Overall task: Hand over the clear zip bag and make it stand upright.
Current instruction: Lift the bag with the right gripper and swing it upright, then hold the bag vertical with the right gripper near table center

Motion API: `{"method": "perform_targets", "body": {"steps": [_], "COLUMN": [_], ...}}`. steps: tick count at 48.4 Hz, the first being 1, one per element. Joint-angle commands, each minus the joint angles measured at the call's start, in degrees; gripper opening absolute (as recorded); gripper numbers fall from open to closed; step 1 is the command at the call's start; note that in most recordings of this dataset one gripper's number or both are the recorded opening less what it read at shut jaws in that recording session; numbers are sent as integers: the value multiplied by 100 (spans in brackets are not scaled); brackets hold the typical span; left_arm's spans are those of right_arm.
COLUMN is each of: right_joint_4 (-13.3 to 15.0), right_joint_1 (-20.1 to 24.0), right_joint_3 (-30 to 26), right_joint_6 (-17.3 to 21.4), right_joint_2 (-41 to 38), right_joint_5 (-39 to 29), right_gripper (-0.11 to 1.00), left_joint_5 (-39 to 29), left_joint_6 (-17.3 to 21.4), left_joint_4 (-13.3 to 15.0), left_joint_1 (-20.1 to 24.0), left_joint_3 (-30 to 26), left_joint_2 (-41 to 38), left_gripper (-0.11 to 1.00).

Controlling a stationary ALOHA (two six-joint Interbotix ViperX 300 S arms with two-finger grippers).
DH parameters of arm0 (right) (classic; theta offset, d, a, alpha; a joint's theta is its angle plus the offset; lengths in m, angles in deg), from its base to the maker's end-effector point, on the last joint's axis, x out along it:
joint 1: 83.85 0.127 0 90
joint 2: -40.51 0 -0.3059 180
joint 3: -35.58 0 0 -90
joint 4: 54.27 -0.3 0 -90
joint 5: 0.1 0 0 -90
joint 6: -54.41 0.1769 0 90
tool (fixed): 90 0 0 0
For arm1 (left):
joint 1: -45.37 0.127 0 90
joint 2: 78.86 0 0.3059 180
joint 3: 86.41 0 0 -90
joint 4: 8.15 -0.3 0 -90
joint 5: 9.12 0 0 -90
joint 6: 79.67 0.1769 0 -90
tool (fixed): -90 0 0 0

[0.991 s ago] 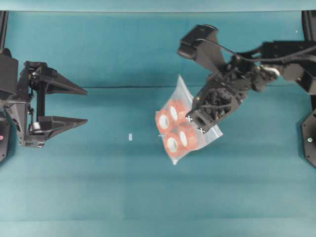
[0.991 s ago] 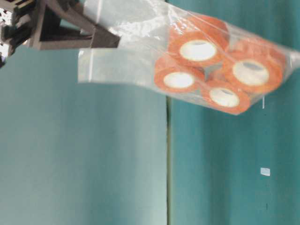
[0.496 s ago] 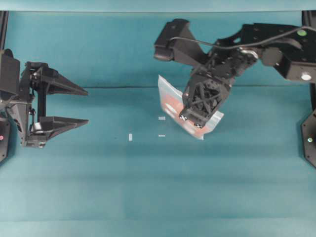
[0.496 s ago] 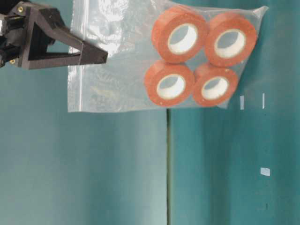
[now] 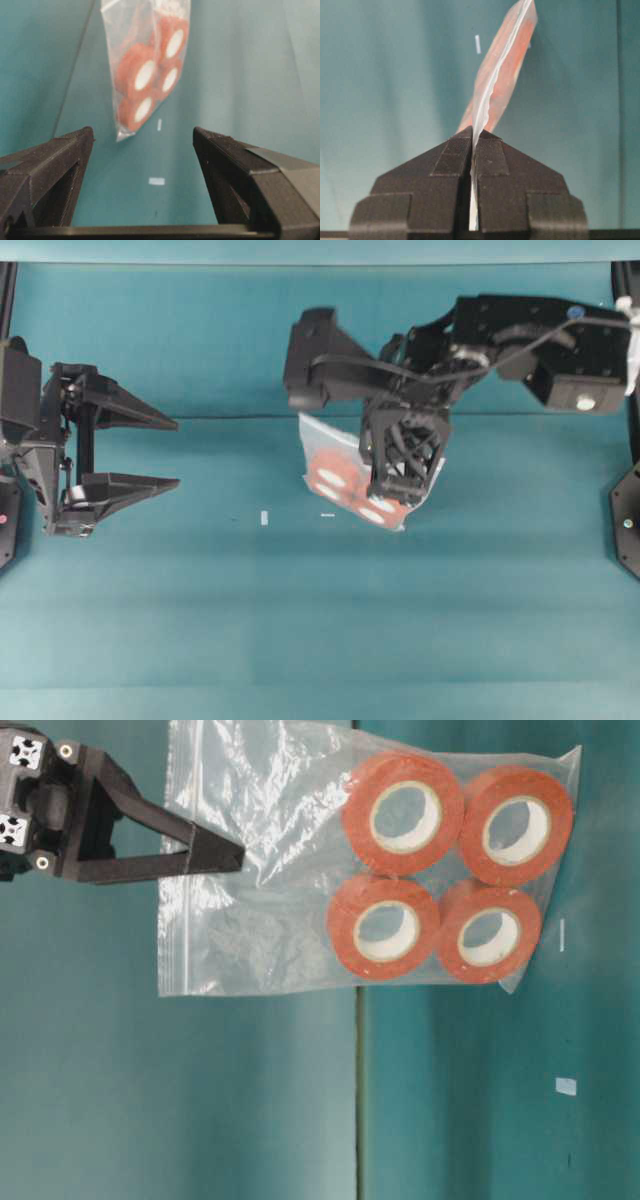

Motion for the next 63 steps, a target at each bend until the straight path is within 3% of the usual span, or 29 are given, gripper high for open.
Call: {"method": "perform_targets", "body": {"steps": [1, 13, 26, 63], "right_joint_4": [167, 747, 791, 914], "right_joint_1": [62, 141, 229, 272], "right_joint_3": [-193, -352, -352, -466], "right_joint_6": [-141, -589, -1063, -1116], "right_joint_2": [18, -53, -44, 0], "right_joint_5": [18, -70, -105, 35], "right_gripper": [0, 0, 0, 0], "left_joint_5": [35, 26, 53, 53], "left_joint_6": [0, 0, -18, -35], "left_joint_4": [-9, -9, -9, -9], "left_joint_1": [18, 18, 18, 18], "left_joint_3": [-62, -79, -88, -97], "left_joint_2": [0, -18, -26, -53], "left_gripper": [89, 89, 89, 89]}}
